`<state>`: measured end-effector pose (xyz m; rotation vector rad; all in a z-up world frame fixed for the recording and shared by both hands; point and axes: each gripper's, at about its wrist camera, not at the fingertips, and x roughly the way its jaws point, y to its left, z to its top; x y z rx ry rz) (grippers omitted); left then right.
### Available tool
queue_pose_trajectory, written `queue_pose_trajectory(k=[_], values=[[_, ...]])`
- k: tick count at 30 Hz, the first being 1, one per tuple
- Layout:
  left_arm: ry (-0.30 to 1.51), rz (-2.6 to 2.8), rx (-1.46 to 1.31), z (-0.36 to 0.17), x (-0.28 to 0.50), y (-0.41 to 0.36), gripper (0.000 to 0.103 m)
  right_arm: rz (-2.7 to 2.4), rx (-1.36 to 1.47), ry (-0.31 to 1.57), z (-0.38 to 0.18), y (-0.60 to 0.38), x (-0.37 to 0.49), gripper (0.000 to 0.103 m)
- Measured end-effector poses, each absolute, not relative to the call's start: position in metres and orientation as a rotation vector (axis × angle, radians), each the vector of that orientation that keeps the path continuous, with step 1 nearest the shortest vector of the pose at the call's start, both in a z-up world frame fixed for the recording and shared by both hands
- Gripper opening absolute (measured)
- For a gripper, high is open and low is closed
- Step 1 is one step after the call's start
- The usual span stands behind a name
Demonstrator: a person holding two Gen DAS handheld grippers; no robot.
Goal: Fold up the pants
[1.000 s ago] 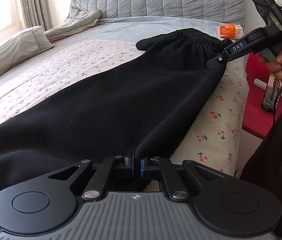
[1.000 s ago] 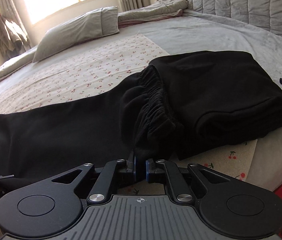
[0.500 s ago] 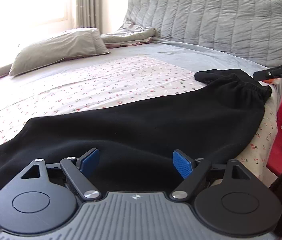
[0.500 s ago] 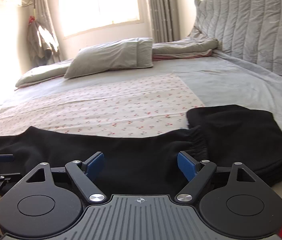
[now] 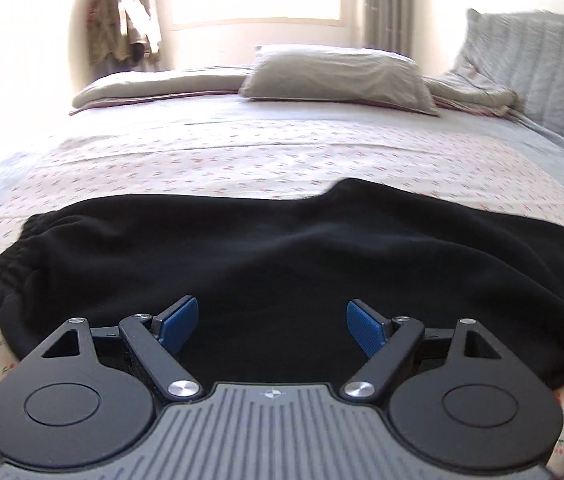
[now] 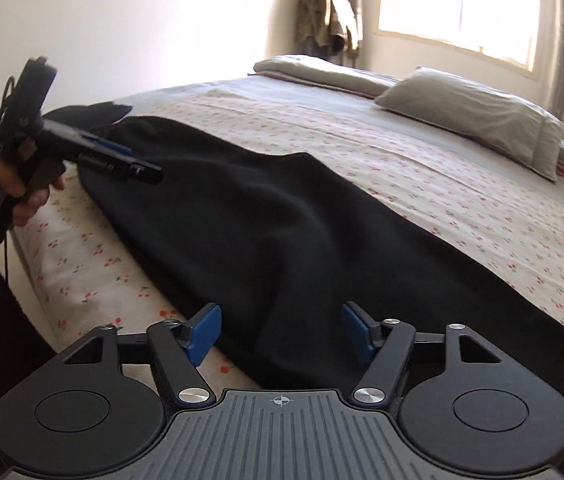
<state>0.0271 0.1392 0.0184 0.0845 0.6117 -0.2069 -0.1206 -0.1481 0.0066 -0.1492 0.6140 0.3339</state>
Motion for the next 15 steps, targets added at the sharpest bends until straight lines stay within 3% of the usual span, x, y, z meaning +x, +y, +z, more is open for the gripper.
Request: queue_pose_trajectory(k=[1, 4, 10, 13, 15], values=[[0.599, -0.152, 0.055, 0.02, 0.027, 0.151, 0.084, 0.367, -0.175, 0.609, 0.005, -0.138, -0.118, 0.045], [0.565, 0.008, -0.016, 0.024, 0.029, 0.188, 0.08, 0.435, -0.227, 0.612, 0.003, -0.113, -0.106, 0.033], [0.563, 0.189, -0.175, 0.026, 0.032, 0.245, 0.064, 0.487, -0.294, 0.647, -0.007, -0.082, -0.083, 0.026], [0.6, 0.21, -0.218, 0.022, 0.038, 0.258, 0.05, 0.496, -0.32, 0.659, -0.012, -0.074, -0.074, 0.024], [0.61, 0.216, -0.248, 0.02, 0.039, 0.264, 0.03, 0.495, -0.326, 0.664, -0.013, -0.071, -0.07, 0.021]])
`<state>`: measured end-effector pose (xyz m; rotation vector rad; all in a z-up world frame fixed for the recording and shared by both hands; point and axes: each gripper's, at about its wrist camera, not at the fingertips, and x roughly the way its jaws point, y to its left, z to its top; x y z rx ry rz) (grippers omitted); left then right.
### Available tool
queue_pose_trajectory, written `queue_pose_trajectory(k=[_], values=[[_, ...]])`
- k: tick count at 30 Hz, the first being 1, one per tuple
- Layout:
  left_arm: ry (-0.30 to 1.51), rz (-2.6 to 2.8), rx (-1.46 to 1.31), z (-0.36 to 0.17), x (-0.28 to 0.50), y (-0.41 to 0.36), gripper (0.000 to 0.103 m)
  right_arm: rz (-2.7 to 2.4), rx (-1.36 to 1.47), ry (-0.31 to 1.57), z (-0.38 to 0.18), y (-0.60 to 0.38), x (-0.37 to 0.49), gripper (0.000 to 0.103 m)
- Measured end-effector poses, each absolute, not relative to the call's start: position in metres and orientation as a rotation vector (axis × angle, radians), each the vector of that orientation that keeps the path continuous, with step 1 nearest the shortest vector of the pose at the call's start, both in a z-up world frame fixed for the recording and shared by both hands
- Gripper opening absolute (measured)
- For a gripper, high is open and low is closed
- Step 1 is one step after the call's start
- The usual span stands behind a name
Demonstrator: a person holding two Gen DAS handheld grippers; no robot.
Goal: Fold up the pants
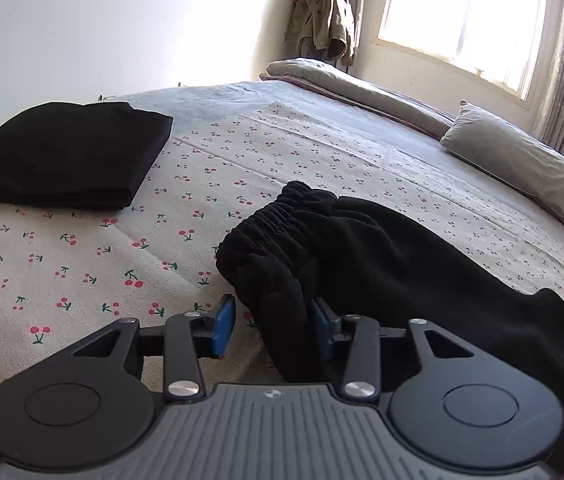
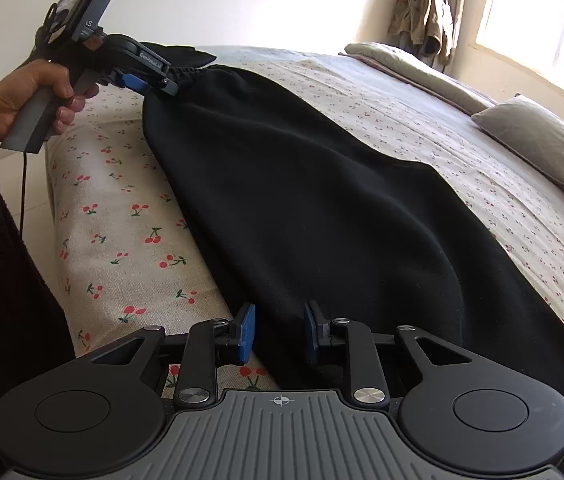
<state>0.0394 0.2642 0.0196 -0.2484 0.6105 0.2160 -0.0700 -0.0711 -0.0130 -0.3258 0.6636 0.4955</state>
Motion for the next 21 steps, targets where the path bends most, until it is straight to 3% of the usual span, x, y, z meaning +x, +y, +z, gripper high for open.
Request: queue_pose_trajectory(k=[3, 8, 11, 13, 15, 17, 19, 21], values=[[0.588, 0.2, -0.279, 0.021, 0.041, 0.27, 0.018, 0.503, -0.315, 0.666, -0.011, -0.07, -0.069, 0.01], [0.459, 0.183, -0.294, 0.039, 0.036, 0.275, 0.016, 0.545, -0.231, 0.649, 0.001, -0.073, -0.072, 0.003], [0.548, 0.257, -0.269, 0.032, 0.051, 0.278, 0.017, 0.595, -0.192, 0.67, 0.0, -0.066, -0.07, 0.003], [0.665, 0.296, -0.237, 0.017, 0.062, 0.278, 0.024, 0.601, -0.228, 0.706, -0.007, -0.058, -0.07, 0.005], [0.692, 0.338, -0.213, 0.01, 0.063, 0.276, 0.046, 0.623, -0.226, 0.725, -0.01, -0.057, -0.071, 0.012], [0.642, 0.364, -0.197, 0.018, 0.054, 0.274, 0.059, 0.649, -0.176, 0.746, -0.005, -0.062, -0.071, 0.016], [0.564, 0.366, -0.176, 0.03, 0.04, 0.271, 0.064, 0.666, -0.099, 0.733, 0.005, -0.072, -0.07, 0.034], [0.491, 0.366, -0.146, 0.041, 0.032, 0.266, 0.068, 0.642, -0.061, 0.704, 0.013, -0.082, -0.068, 0.045]])
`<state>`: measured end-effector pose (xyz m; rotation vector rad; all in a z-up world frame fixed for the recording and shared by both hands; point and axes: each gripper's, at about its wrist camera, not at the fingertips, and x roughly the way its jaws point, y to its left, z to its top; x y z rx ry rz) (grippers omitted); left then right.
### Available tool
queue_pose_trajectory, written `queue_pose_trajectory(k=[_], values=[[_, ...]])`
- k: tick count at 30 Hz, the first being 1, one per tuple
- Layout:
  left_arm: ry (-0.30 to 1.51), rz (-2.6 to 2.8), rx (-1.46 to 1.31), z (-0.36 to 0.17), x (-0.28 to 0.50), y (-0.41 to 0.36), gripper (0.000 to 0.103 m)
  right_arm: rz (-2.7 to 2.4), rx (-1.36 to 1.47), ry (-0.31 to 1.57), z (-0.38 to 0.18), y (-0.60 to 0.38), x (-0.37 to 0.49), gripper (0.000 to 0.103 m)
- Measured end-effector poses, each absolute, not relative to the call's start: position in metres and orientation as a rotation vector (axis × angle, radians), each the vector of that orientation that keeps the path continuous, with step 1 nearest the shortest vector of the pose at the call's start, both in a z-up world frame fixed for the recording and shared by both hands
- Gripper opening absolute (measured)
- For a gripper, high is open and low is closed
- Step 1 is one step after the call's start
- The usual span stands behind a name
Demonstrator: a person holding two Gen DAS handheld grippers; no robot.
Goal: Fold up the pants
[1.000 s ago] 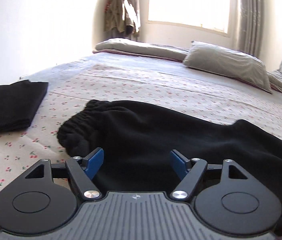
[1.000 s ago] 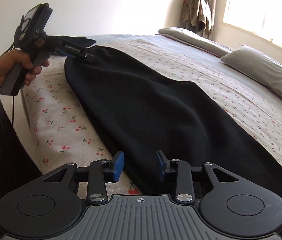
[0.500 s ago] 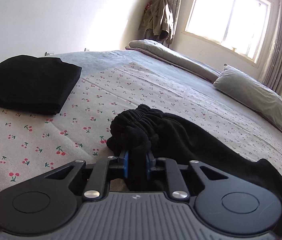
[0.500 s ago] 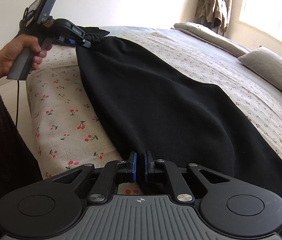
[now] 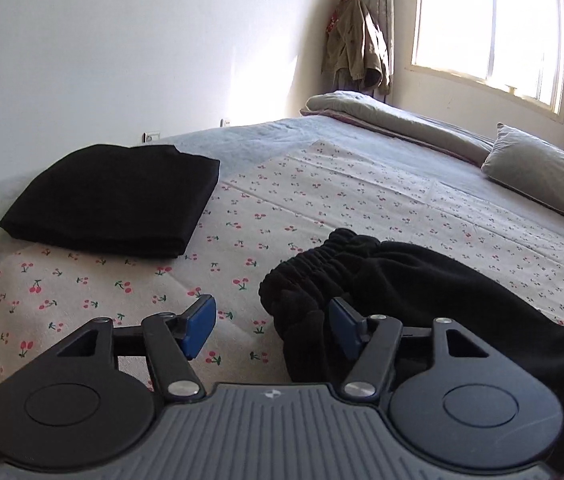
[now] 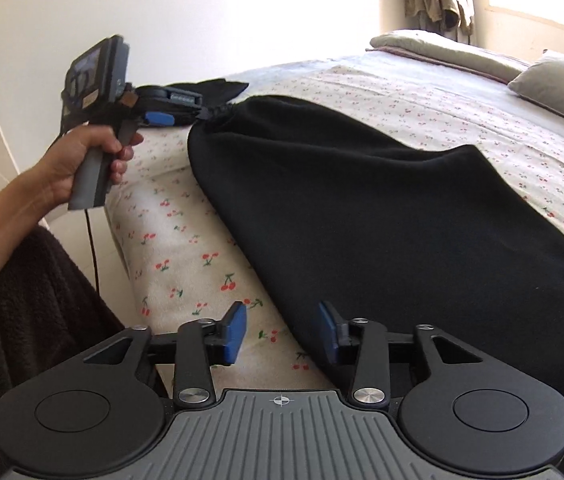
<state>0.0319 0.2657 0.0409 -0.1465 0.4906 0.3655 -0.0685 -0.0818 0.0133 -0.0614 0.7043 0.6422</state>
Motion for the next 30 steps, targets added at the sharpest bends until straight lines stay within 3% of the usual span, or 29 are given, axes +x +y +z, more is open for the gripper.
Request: queue_pose_trajectory(k=[4, 7, 10, 12, 18, 26, 28, 30], values=[[0.451, 0.257, -0.1, 0.058, 0.039, 0.247, 0.07, 0.545, -0.042, 0.664, 0.029, -0.096, -0.05, 0.048], [0.517, 0.086, -0.048, 0.061, 0.065, 0.221, 0.07, 0.469, -0.028, 0.65, 0.034, -0.101, -0.031, 0.048], [0.613, -0.155, -0.025, 0.046, 0.089, 0.189, 0.069, 0.402, -0.025, 0.629, 0.031, -0.101, -0.011, 0.052], [0.656, -0.276, -0.006, 0.032, 0.099, 0.165, 0.063, 0.374, 0.004, 0.625, 0.023, -0.103, -0.002, 0.055], [0.691, -0.407, 0.123, -0.002, 0.117, 0.11, 0.059, 0.303, -0.037, 0.702, -0.007, -0.105, 0.015, 0.055], [0.668, -0.255, 0.074, -0.013, 0.16, 0.137, 0.059, 0.3, -0.024, 0.729, -0.022, -0.111, 0.018, 0.058], [0.643, -0.169, 0.102, -0.016, 0.172, 0.147, 0.051, 0.305, -0.037, 0.715, -0.023, -0.109, 0.015, 0.06], [0.62, -0.126, 0.099, -0.016, 0.183, 0.158, 0.033, 0.306, -0.053, 0.705, -0.024, -0.108, 0.012, 0.061]])
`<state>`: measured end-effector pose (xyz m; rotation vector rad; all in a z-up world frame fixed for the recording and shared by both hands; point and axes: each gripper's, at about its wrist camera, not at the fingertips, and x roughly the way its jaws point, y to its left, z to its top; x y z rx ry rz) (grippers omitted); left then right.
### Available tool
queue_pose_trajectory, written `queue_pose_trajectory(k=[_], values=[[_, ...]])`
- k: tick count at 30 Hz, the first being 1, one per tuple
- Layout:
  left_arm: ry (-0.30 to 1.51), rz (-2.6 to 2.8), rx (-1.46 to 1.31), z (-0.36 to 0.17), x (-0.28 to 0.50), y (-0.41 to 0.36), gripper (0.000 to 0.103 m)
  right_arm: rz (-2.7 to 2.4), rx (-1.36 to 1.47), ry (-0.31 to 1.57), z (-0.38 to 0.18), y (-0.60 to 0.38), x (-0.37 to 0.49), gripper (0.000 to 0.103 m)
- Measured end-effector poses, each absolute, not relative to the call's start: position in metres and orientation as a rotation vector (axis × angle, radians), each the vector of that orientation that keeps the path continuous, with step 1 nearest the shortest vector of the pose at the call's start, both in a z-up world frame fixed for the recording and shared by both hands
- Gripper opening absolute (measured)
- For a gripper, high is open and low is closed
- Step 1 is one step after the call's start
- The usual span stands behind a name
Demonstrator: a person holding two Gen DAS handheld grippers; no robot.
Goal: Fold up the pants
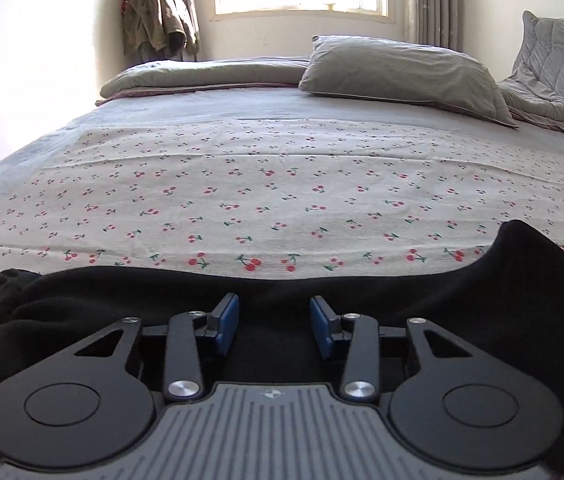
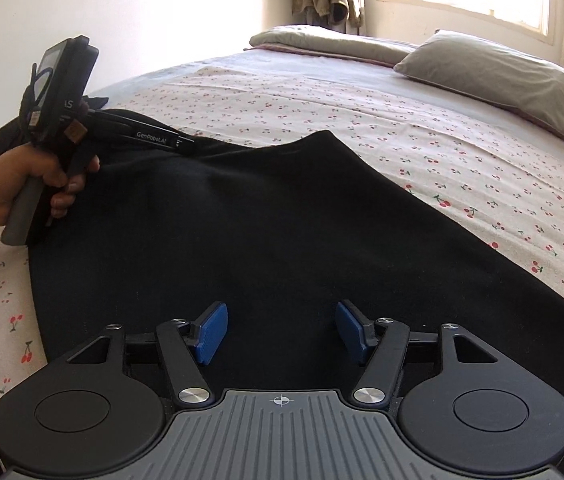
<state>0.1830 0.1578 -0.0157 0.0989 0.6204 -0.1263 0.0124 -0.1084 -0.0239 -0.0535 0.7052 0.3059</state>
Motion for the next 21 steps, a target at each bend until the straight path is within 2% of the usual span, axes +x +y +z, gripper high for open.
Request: queue_pose_trajectory(k=[5, 7, 8, 11, 19, 21], values=[[0.58, 0.084, 0.09, -0.01, 0.197, 0.187, 0.029, 0.3, -0.057, 0.678, -0.024, -0.111, 0.01, 0.065], [0.575, 0.069, 0.05, -0.002, 0.19, 0.192, 0.029, 0.279, -0.061, 0.677, -0.022, -0.115, 0.007, 0.07], [0.573, 0.063, 0.055, 0.002, 0.185, 0.189, 0.034, 0.269, -0.063, 0.678, -0.02, -0.117, 0.004, 0.072], [0.558, 0.004, 0.055, 0.013, 0.167, 0.178, 0.061, 0.219, -0.065, 0.685, -0.013, -0.129, -0.007, 0.074], [0.64, -0.15, -0.041, 0.03, 0.121, 0.149, 0.077, 0.035, 0.056, 0.723, 0.005, -0.181, -0.038, 0.082], [0.653, -0.187, -0.059, 0.034, 0.112, 0.141, 0.085, -0.003, 0.087, 0.728, 0.009, -0.195, -0.049, 0.082]])
